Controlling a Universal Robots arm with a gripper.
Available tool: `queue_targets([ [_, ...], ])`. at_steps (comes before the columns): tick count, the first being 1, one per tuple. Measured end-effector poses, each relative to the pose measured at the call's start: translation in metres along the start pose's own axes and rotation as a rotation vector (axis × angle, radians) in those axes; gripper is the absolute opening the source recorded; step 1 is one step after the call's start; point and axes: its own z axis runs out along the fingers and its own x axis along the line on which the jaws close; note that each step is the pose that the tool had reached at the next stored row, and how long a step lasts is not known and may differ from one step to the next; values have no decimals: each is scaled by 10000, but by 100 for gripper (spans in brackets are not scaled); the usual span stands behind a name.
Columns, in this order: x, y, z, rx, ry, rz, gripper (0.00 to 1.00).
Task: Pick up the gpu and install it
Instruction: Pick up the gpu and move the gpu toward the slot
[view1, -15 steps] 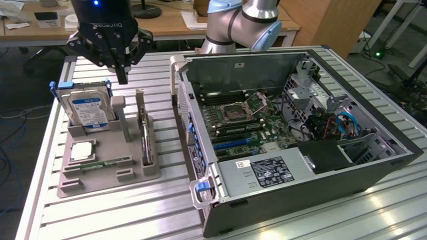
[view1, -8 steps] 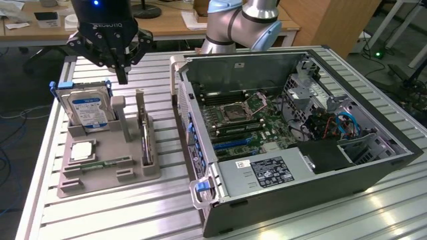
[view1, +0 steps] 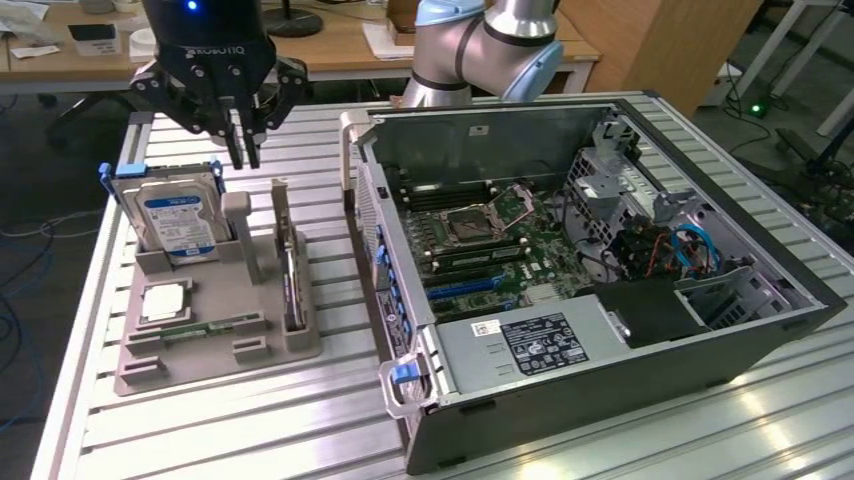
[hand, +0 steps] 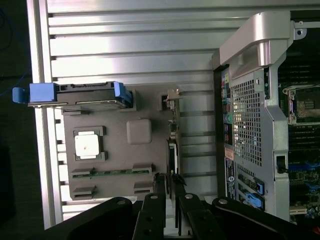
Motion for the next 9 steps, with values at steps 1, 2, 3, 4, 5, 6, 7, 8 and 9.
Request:
queue_targets([
  [1, 0, 0, 0, 0, 0, 0, 23],
  [2, 0, 0, 0, 0, 0, 0, 29],
  [3, 0, 0, 0, 0, 0, 0, 29],
  [4, 0, 0, 0, 0, 0, 0, 35],
  [5, 0, 0, 0, 0, 0, 0, 35],
  [6, 0, 0, 0, 0, 0, 0, 41],
  [7, 0, 0, 0, 0, 0, 0, 47],
  [8, 0, 0, 0, 0, 1, 0, 53],
  [9, 0, 0, 0, 0, 0, 0, 53],
])
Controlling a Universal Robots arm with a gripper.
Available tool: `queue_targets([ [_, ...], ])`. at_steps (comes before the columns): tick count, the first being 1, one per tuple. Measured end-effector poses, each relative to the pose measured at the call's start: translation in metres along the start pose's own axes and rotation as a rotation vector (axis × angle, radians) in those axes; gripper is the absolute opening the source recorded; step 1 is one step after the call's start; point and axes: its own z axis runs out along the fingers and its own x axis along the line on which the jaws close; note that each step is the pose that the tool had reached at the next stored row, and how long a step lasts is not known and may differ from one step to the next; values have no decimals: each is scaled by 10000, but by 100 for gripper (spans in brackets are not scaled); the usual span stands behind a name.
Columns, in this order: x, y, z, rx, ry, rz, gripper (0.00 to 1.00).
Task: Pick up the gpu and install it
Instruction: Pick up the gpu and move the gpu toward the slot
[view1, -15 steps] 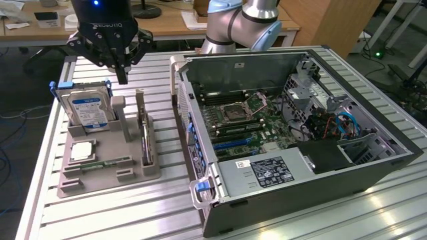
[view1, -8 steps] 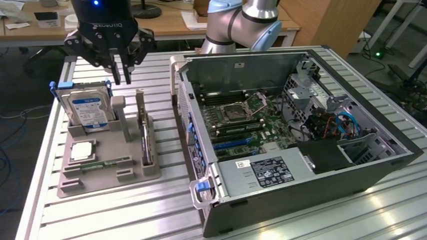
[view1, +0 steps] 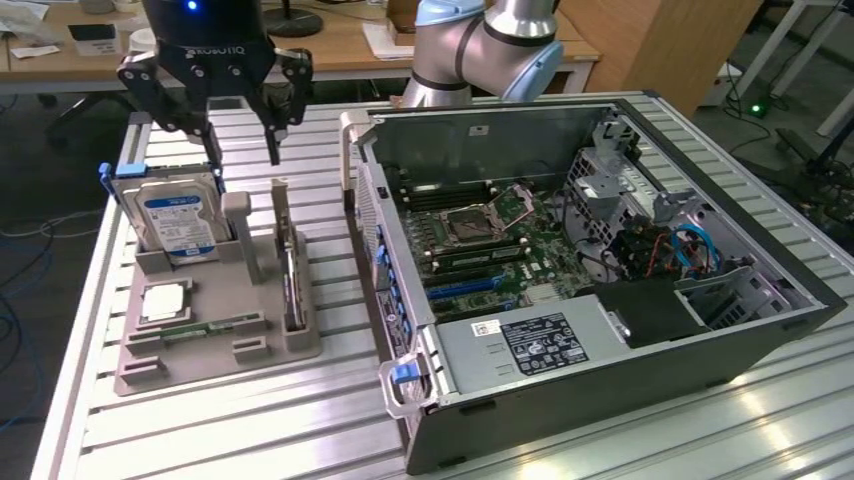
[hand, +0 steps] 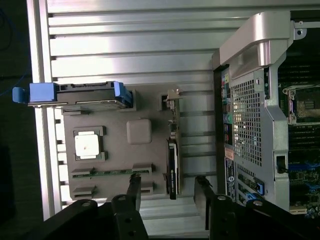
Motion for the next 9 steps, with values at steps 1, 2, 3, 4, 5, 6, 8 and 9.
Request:
queue_targets([
  [1, 0, 0, 1, 5, 6, -10, 53],
  [2, 0, 2, 3, 9, 23, -70, 59],
  [3, 1, 2, 7, 12, 38, -193, 59],
  [4, 1, 2, 10, 11, 60, -361, 59],
  [5, 1, 2, 13, 13, 83, -524, 59],
  [6, 1, 2, 16, 19, 93, -646, 59],
  [8, 1, 0, 21, 37, 103, -767, 59],
  [9, 0, -5, 23, 44, 105, -816, 59],
])
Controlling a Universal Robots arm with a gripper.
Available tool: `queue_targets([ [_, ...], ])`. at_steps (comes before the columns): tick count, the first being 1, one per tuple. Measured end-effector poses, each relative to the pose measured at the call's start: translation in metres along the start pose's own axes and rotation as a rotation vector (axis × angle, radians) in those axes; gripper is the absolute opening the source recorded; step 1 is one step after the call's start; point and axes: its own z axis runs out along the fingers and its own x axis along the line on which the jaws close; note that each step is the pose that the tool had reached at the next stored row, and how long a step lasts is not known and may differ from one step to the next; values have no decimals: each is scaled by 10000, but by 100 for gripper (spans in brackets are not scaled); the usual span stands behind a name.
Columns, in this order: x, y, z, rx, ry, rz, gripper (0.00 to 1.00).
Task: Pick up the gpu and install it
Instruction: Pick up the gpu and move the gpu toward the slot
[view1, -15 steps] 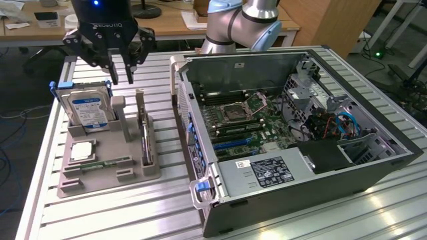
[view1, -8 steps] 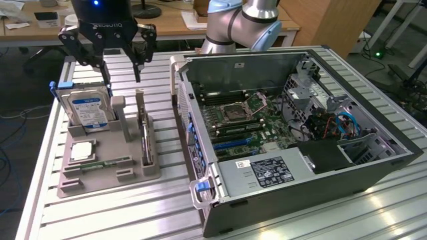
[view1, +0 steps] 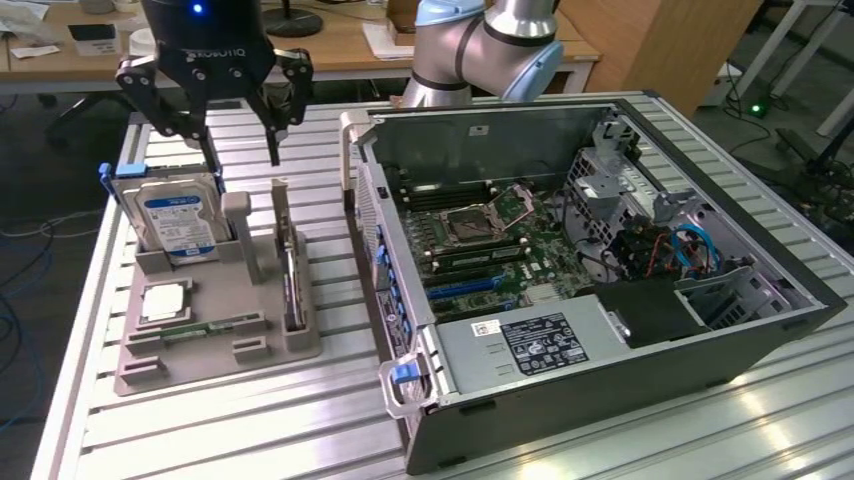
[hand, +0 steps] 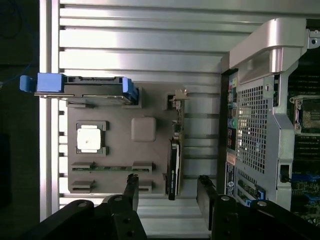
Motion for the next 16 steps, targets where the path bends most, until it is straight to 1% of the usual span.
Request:
queue_targets([
  [3, 1, -6, 2, 33, 4, -49, 59],
  [16, 1, -11, 58, 33, 4, -132, 59],
])
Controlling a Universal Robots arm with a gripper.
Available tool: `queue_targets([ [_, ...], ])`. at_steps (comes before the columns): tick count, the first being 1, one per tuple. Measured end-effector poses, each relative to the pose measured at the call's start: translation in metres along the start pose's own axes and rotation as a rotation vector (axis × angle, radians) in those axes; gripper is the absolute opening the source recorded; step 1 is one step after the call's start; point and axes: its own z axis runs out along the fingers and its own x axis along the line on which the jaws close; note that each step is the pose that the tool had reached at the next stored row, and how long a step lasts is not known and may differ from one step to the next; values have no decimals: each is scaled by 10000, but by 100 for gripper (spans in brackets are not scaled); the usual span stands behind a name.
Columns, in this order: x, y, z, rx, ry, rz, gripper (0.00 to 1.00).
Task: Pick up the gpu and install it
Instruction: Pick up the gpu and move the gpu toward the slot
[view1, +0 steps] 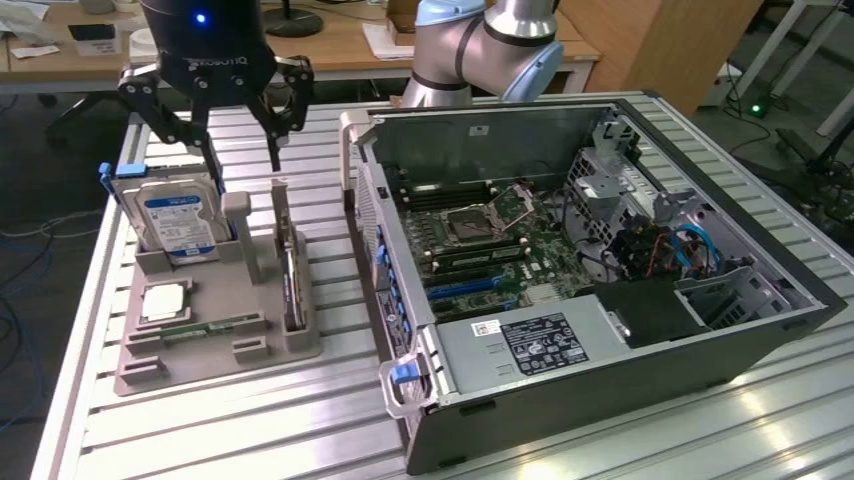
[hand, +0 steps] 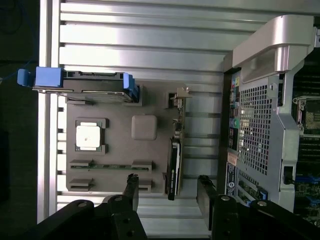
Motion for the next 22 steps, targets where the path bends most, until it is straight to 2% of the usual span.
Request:
queue_targets([
  [22, 0, -6, 147, -1, 1, -42, 59],
])
